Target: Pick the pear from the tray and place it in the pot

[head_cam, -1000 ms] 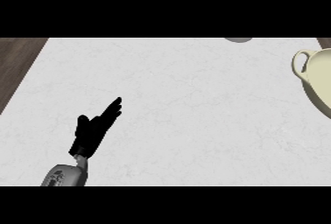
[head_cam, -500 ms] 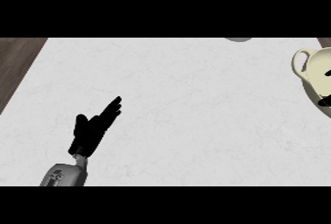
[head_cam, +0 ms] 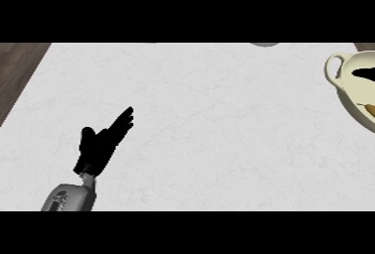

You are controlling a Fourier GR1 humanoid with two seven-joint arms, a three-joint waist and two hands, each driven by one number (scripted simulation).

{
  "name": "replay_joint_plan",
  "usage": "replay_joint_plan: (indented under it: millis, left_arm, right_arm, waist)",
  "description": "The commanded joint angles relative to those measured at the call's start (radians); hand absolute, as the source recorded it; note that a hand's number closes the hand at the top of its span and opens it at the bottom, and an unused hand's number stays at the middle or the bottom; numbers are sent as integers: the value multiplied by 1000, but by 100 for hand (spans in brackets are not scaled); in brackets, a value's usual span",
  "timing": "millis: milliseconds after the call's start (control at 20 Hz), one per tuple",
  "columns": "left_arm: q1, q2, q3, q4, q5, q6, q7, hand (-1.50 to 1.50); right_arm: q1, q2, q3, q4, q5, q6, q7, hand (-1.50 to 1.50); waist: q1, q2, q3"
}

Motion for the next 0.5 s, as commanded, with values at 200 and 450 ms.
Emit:
replay_joint_plan:
  millis: [200, 450]
  left_arm:
    - [60, 10, 10, -18, 15, -16, -14, 0]
    - [51, -9, 0, 13, -9, 0, -19, 0]
  right_arm:
    - [78, -116, -229, -23, -198, -100, -167, -150]
    - [139, -173, -322, -20, -291, -16, -274, -150]
  waist:
    - [-9, -6, -1]
    - [-19, -8, -3]
